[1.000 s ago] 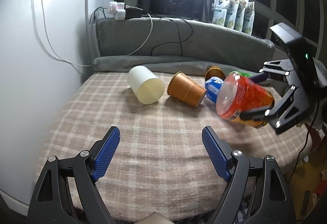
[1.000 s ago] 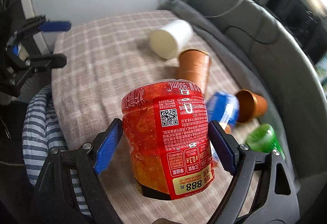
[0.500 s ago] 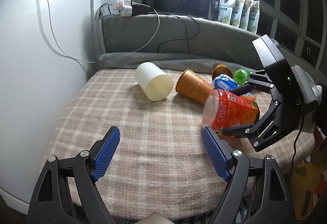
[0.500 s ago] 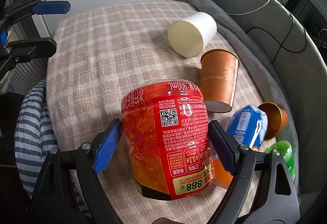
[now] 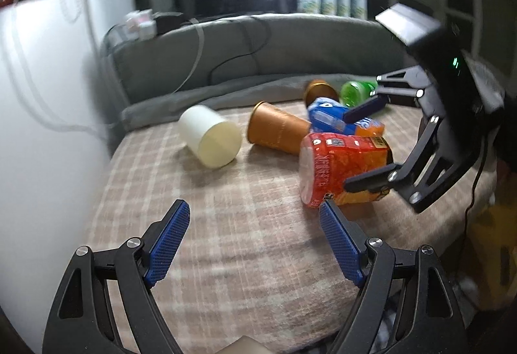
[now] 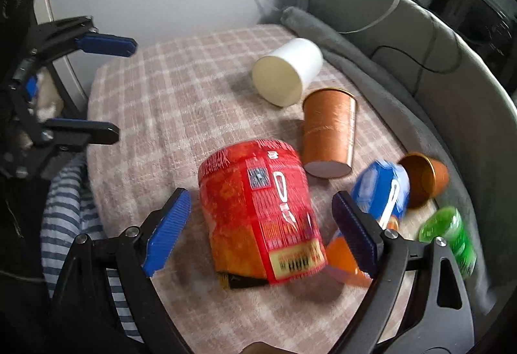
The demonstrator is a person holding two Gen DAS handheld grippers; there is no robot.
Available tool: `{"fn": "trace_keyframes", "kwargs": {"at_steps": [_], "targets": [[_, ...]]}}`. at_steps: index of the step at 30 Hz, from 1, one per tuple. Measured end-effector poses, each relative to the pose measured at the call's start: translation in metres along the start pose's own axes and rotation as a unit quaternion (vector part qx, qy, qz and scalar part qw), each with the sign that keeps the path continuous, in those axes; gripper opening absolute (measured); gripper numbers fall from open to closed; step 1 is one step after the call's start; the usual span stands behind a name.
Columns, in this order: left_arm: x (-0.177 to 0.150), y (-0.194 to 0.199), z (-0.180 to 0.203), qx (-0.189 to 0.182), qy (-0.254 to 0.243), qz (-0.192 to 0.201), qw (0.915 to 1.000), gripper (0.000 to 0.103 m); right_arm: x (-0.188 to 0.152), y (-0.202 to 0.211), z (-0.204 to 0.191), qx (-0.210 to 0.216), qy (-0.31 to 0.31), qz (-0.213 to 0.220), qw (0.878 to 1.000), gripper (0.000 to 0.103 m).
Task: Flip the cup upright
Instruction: 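Rotate the right tool to turn the red jar's open end upward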
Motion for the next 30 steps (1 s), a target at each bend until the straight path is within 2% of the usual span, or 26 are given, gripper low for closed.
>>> {"fn": "trace_keyframes", "kwargs": {"at_steps": [4, 7, 11, 15, 19, 25, 30], "targets": [[0.013, -0.005, 0.014, -0.027, -0.059, -0.003, 0.9979, 0.082, -0.015, 0.019, 0.012, -0.009, -0.045, 0.022, 0.999, 0.091], [0.02, -0.01, 0.03, -0.052, -0.106, -0.011, 0.993, 0.082, -0.031, 0.035, 0.022, -0.025, -0.089, 0.041, 0.995, 0.091], [0.024, -0.017, 0.059, -0.097, -0.176, -0.026, 0.9792, 0.082, -0.059, 0.056, 0.035, -0.041, -0.159, 0.069, 0.984, 0.091], [0.02, -0.022, 0.092, -0.14, -0.249, -0.05, 0.9571, 0.082, -0.089, 0.074, 0.042, -0.059, -0.214, 0.085, 0.971, 0.091], [0.017, -0.029, 0.117, -0.163, -0.326, -0.07, 0.9283, 0.082, -0.114, 0.09, 0.045, -0.083, -0.248, 0.096, 0.96, 0.091], [0.014, -0.052, 0.13, -0.156, -0.414, -0.109, 0.8904, 0.082, -0.152, 0.106, 0.056, -0.098, -0.293, 0.104, 0.945, 0.091], [0.006, -0.064, 0.133, -0.143, -0.487, -0.133, 0.8516, 0.083, -0.173, 0.113, 0.072, -0.102, -0.333, 0.113, 0.931, 0.091]]}}
Point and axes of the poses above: each gripper's, at about its wrist camera, not at the fingertips, and y roughly against the way its jaws point, z to its right, x to its top, the point moved 10 cm from there along -y, roughly the way its jaws point, and after that the axes turned 1 degree about z, right-handed, at the moved point
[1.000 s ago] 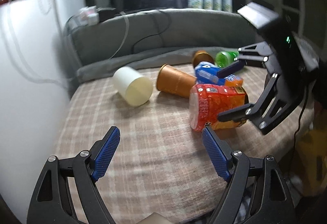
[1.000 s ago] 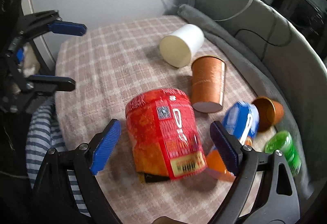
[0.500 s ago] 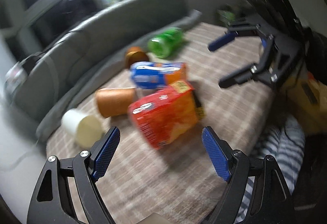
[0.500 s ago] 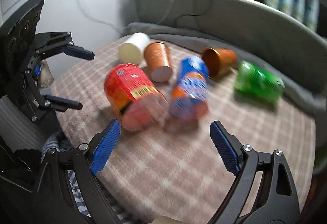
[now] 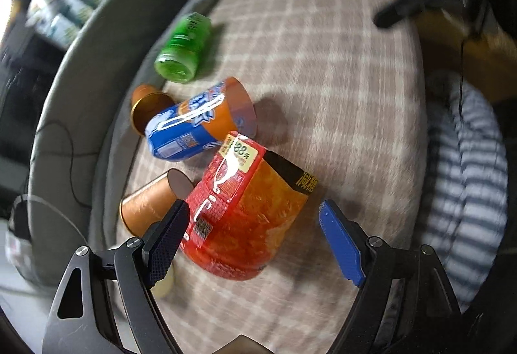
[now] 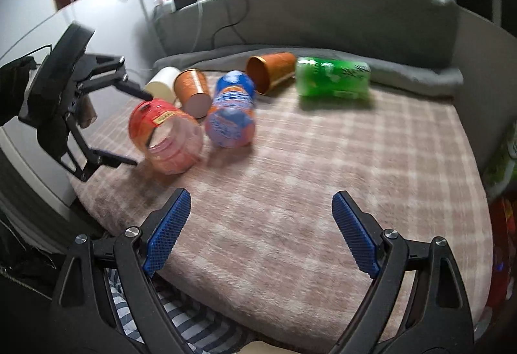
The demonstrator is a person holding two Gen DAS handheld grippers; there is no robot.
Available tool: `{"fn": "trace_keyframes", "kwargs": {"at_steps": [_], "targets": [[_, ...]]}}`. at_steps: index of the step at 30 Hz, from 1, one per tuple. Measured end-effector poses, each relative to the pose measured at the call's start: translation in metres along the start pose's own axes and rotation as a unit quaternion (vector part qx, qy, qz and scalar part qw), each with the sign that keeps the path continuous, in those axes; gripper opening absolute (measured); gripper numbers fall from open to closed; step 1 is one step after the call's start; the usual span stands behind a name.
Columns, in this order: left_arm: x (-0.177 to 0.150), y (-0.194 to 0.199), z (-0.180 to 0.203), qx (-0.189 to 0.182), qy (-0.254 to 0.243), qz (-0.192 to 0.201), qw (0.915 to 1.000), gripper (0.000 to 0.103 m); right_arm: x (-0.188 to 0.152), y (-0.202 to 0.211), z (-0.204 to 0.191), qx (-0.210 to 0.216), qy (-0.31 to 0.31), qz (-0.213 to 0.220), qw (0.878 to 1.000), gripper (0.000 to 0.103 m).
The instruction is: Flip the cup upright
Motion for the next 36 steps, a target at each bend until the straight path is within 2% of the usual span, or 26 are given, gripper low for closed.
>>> {"fn": "trace_keyframes", "kwargs": {"at_steps": [5, 14, 23, 36], "targets": [[-0.001, -0.011, 0.007, 0.018, -0.068, -0.029, 0.9971, 0.083, 0.001, -0.001, 0.013, 0.008, -0.029, 0.007, 1.0, 0.091], [0.007, -0.031, 0.002, 0.03, -0.109, -0.044, 0.9926, 0.083, -0.003, -0.005, 0.012, 0.012, -0.033, 0.006, 0.999, 0.091], [0.01, -0.05, -0.008, 0.022, -0.115, -0.05, 0.9918, 0.087, -0.005, -0.004, 0.021, 0.009, -0.062, 0.006, 0.998, 0.091], [0.013, -0.042, -0.017, 0.01, -0.065, -0.027, 0.9975, 0.084, -0.006, -0.007, 0.023, -0.005, -0.066, 0.001, 0.998, 0.091]]}}
Point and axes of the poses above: each gripper's, at about its wrist camera, not at the fingertips, and y roughly against the way its jaws point, z to its right, x to its top, the point moved 10 cm from there along -y, roughly the way its jaws point, and after that the axes turned 1 degree about z, right-handed, at the moved point
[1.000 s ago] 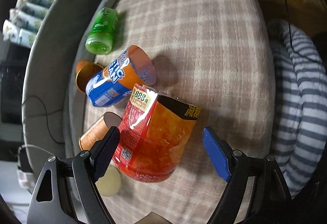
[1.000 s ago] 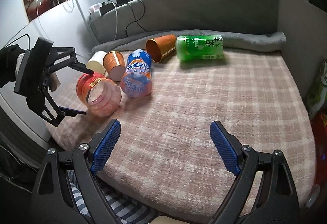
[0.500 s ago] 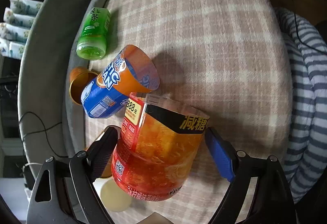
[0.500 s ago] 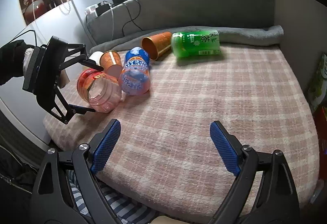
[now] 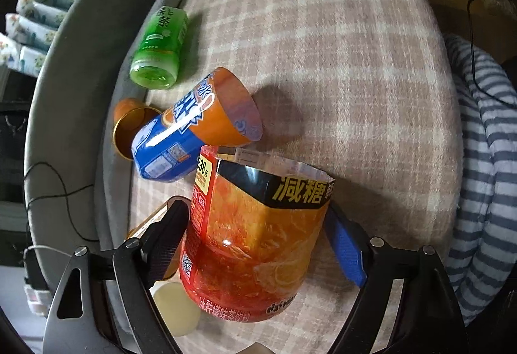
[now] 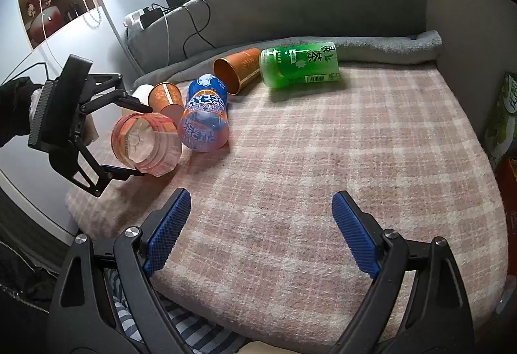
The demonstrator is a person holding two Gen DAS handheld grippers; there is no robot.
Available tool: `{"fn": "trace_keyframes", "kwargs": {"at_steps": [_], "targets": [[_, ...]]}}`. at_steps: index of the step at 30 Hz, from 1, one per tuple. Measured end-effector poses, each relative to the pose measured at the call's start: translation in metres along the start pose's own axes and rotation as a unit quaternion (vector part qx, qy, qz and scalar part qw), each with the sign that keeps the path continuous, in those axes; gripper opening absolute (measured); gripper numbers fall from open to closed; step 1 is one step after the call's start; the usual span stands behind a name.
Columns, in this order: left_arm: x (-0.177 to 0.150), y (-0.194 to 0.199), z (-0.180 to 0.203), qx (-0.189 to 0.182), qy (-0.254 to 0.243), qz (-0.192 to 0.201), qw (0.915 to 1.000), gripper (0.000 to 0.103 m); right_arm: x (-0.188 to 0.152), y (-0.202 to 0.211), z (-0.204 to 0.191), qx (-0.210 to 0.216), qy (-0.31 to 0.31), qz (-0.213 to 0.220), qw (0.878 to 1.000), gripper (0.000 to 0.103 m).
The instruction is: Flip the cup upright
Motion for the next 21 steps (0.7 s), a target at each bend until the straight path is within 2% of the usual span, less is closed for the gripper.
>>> {"fn": "trace_keyframes", "kwargs": {"at_steps": [5, 12, 15, 21], "targets": [[-0.002, 0.013, -0.004, -0.009, 0.044, 0.019, 0.9988, 0.083, 0.0, -0.001, -0.005, -0.002, 0.009, -0.002, 1.0, 0.091], [-0.01, 0.026, -0.009, -0.002, 0.095, 0.047, 0.9944, 0.081, 0.001, 0.0, -0.012, -0.004, 0.016, 0.001, 1.0, 0.091], [-0.012, 0.032, -0.013, -0.001, 0.123, 0.063, 0.9904, 0.081, 0.001, 0.001, -0.016, -0.002, 0.021, 0.002, 1.0, 0.091], [-0.011, 0.039, -0.022, -0.005, 0.186, 0.102, 0.9771, 0.081, 0.001, 0.003, -0.022, -0.001, 0.027, 0.002, 1.0, 0.091]]}}
Point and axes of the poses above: each gripper's, at about its wrist camera, not at the fingertips, and y roughly against the way its jaws point, z to its right, x to its top, the point moved 10 cm from there along -y, roughly the way its jaws point, and after that the axes turned 1 degree about z, right-handed, at the moved point
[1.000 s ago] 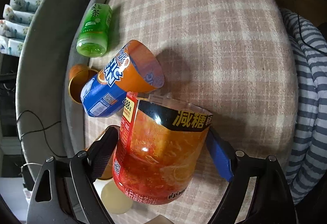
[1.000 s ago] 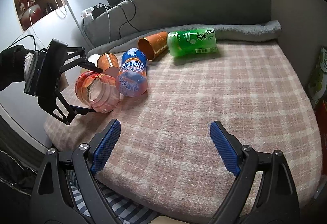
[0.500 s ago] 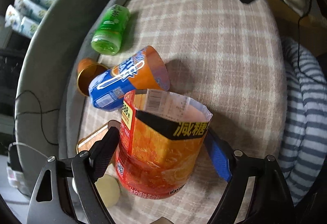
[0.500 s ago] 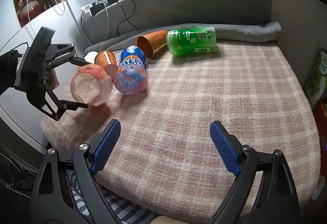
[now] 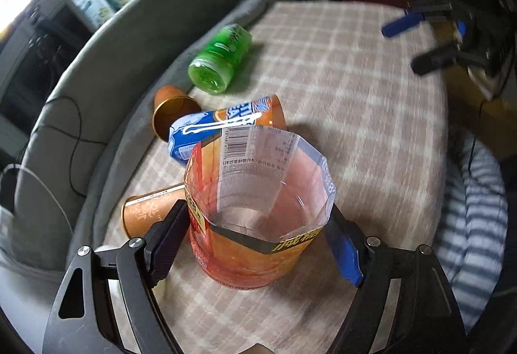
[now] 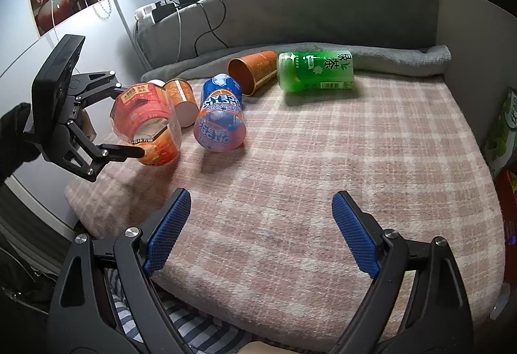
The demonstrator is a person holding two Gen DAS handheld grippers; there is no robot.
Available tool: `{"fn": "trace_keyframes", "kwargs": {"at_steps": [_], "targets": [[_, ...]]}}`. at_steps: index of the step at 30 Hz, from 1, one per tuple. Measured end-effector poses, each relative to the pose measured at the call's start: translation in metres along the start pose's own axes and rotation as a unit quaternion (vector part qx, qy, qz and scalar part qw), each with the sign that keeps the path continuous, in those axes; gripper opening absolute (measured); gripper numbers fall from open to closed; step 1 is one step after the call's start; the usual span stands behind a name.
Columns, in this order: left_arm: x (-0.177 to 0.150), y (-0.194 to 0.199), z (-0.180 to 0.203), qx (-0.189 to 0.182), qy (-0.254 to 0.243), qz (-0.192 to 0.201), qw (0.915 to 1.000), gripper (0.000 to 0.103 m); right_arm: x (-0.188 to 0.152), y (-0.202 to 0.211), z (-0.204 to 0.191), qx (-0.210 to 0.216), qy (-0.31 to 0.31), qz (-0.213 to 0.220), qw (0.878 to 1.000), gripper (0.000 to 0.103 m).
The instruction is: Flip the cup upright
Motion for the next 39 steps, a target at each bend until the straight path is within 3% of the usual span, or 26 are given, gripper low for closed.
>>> {"fn": "trace_keyframes", "kwargs": {"at_steps": [10, 20, 39], "targets": [[0.003, 0.006, -0.007, -0.018, 0.094, 0.049, 0.9942, 0.081, -0.001, 0.001, -0.005, 0.002, 0.004, -0.003, 1.0, 0.091], [-0.004, 0.004, -0.016, -0.026, 0.171, 0.08, 0.9817, 0.081, 0.0, -0.002, -0.011, 0.002, 0.01, -0.007, 1.0, 0.091], [-0.034, 0.006, -0.032, -0.026, 0.268, 0.095, 0.9585, 0.083, 0.009, -0.002, -0.035, 0.01, 0.029, -0.002, 1.0, 0.091]]}}
Point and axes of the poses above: each gripper's, at about its wrist camera, not at the fingertips, and y roughly against the way its jaws point, z to its right, x to its top, the point moved 10 cm from there along -y, roughly the way its jaws point, and after that the axes turned 1 degree about z, right-handed, at the moved point
